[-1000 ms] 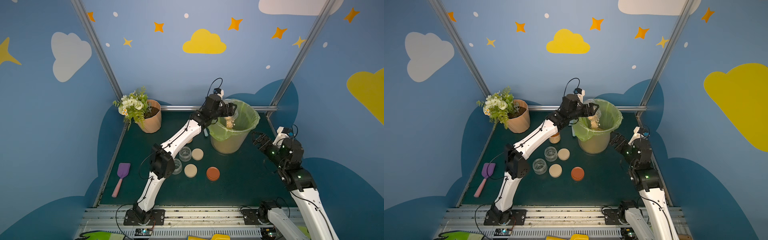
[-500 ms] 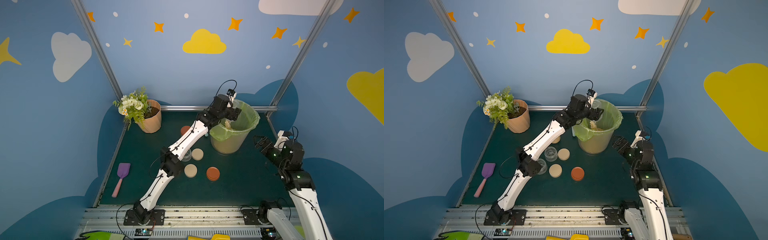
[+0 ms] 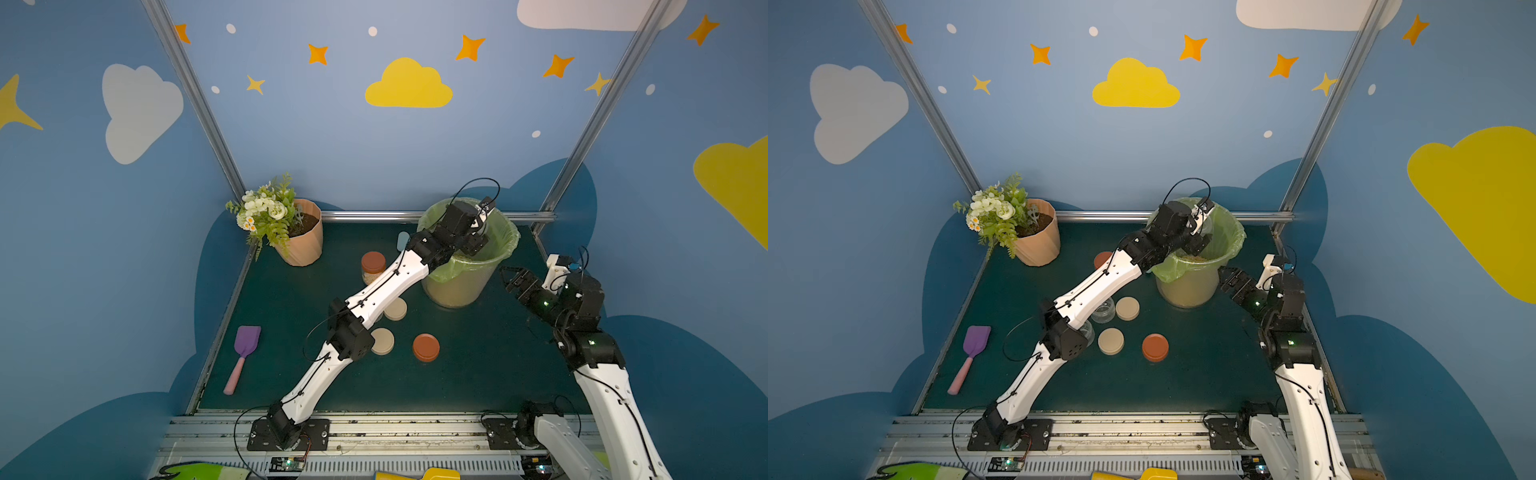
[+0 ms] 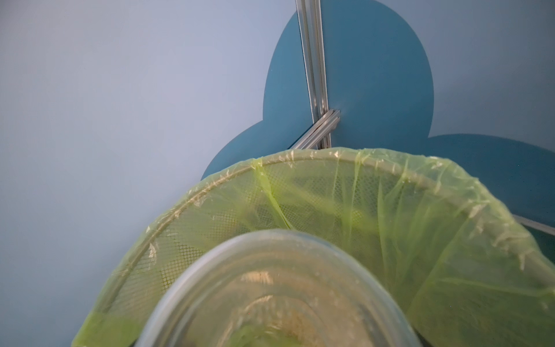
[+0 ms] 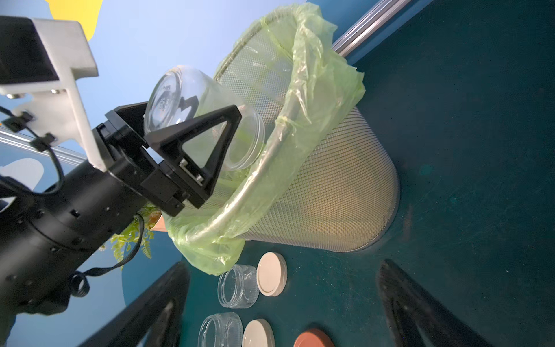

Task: Empty expired oatmeal from jars
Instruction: Pour the expired oatmeal into the trash bin.

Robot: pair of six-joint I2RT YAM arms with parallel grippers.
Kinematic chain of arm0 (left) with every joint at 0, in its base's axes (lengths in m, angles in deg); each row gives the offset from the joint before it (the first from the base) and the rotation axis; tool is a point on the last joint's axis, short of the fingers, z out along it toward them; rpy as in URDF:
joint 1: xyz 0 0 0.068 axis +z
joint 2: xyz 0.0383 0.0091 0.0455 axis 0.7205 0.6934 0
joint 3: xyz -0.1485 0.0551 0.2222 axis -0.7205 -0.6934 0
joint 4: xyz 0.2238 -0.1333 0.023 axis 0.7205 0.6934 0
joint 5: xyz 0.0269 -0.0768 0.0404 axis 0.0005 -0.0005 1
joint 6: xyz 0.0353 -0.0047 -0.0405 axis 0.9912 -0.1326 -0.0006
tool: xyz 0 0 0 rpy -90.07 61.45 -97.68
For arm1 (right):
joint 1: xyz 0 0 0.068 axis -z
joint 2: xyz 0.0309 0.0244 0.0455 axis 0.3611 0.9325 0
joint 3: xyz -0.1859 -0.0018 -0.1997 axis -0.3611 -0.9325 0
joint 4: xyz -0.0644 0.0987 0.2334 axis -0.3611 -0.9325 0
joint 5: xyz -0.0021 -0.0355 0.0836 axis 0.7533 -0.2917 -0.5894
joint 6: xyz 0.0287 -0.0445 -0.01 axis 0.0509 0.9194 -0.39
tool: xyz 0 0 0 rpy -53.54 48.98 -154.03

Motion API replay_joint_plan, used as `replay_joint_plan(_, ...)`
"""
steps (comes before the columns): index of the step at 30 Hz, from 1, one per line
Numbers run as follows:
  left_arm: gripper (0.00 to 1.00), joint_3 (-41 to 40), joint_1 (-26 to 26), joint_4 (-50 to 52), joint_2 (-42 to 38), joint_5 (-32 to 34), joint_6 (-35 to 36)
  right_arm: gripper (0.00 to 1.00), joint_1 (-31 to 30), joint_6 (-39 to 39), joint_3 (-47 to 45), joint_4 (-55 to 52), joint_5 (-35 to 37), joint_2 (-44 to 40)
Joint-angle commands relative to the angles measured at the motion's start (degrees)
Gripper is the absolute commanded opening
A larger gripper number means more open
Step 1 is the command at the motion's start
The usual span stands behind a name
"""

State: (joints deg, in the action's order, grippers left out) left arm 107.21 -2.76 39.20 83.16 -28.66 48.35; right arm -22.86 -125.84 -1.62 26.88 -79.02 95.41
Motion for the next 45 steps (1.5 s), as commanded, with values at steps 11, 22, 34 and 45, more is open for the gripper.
replay_joint_plan(11,0.21,-2.2,0.6,2.4,-5.9,-13.5,-1.7,0.97,-0.2,1.4,2.7,2.5,-4.6,1.8)
replay_joint_plan(22,0.16,3.0,8.3,7.3,-6.2,-14.6,-13.6,0.97,-1.0,1.4,3.4,3.8,-4.4,3.0)
replay_joint_plan(34,0.16,8.0,4.2,4.6,-3.3,-6.6,-9.8,0.97,-2.4,3.0,4.2,4.1,-4.1,4.2)
replay_joint_plan(45,0.22,4.4,6.8,8.8,-5.5,-19.0,-22.8,0.97,-2.9,2.8,3.5,4.2,-3.8,3.7)
